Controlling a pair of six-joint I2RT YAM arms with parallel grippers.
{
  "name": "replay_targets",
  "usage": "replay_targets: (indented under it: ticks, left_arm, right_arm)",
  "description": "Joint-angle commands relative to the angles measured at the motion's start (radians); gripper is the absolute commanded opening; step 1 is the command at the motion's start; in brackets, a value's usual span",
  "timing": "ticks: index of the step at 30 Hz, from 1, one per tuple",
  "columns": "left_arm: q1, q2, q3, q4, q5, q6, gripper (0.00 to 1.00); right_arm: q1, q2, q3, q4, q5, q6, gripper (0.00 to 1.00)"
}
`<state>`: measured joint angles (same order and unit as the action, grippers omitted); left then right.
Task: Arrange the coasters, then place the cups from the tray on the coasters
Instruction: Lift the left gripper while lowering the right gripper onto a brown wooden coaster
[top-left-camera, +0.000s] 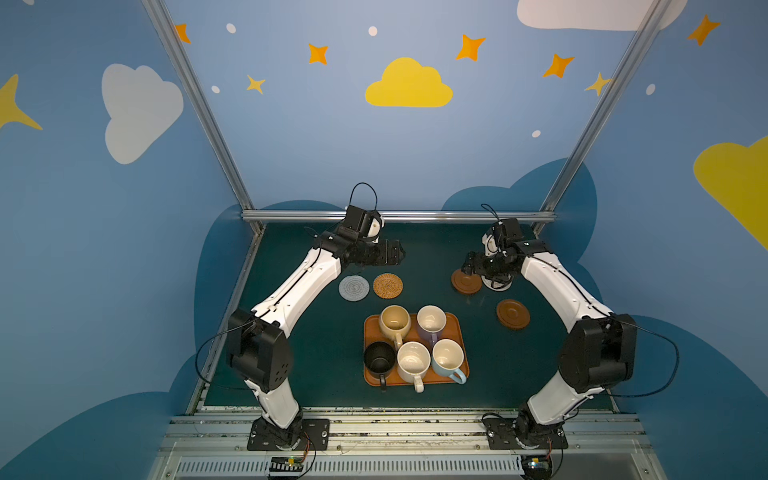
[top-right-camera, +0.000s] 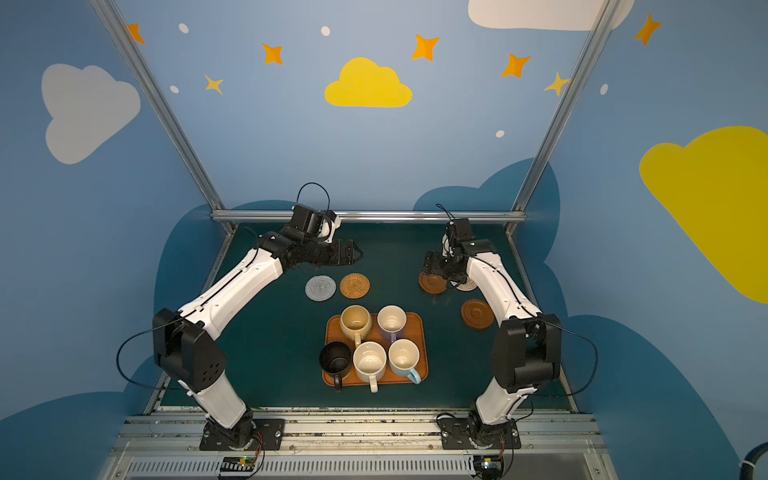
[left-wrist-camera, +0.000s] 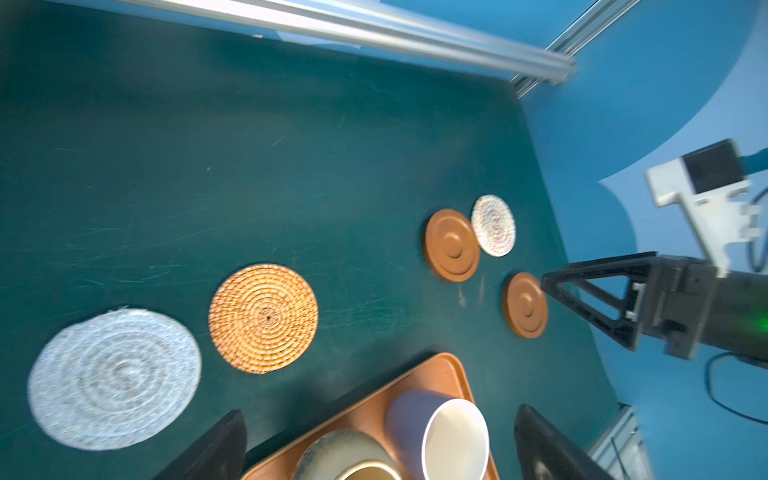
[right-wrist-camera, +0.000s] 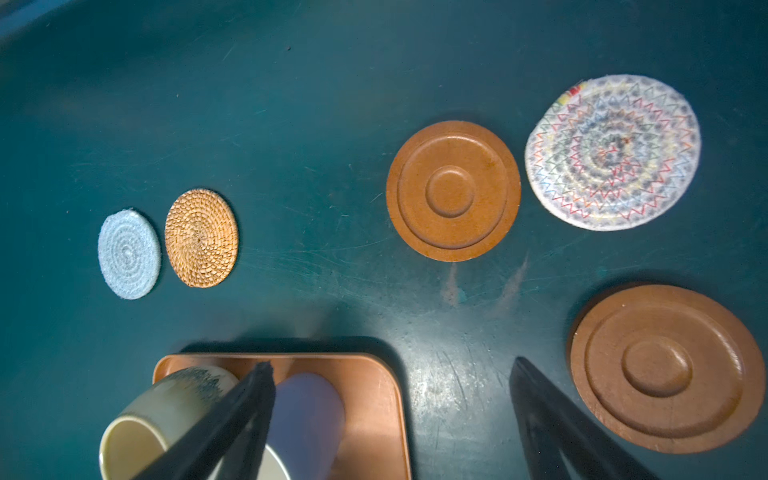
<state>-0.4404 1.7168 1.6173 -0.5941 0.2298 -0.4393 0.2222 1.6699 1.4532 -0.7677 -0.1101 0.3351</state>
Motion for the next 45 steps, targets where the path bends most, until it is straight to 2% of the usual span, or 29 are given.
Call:
replay_targets:
  ticks: [1, 9, 18, 28, 32, 37, 45]
  left_arm:
    - [0.003, -0.032, -0.044, 0.1, 0.06, -0.055, 1.0]
    - [-0.006, -0.064, -0.145, 0.214, 0.041, -0.113, 1.0]
    - [-0.011, -0.014, -0.118, 0.234, 0.17, -0.162, 1.0]
    - [-0.037, 0.089, -0.048, 0.182, 0.212, -0.171, 1.0]
    - [-0.058, 0.1, -0.043, 0.181, 0.175, -0.154, 1.0]
    - [-0.063, 0.122, -0.036, 0.187, 0.188, -0.173, 1.0]
    - [-0.075, 0.127, 0.012, 0.103, 0.125, -0.093, 0.99]
  right_arm:
    - [-0.014, 0.038, 0.033, -0.02, 0.016, -0.011, 0.88]
    - [-0.045, 0.146, 0.115, -0.069, 0.022, -0.033, 0.88]
    - [-0.061, 0.233, 0.159, -0.071, 0.038, -0.032, 0.88]
    - [-0.074, 0.342, 0.21, -0.078, 0.084, -0.019, 0.82]
    - [-0.08, 0.392, 0.234, -0.083, 0.076, -0.009, 0.77]
    - [-0.08, 0.44, 0.263, -0.09, 0.07, -0.001, 0.74]
    - [-0.082, 0.49, 0.286, -0.11, 0.098, 0.015, 0.69]
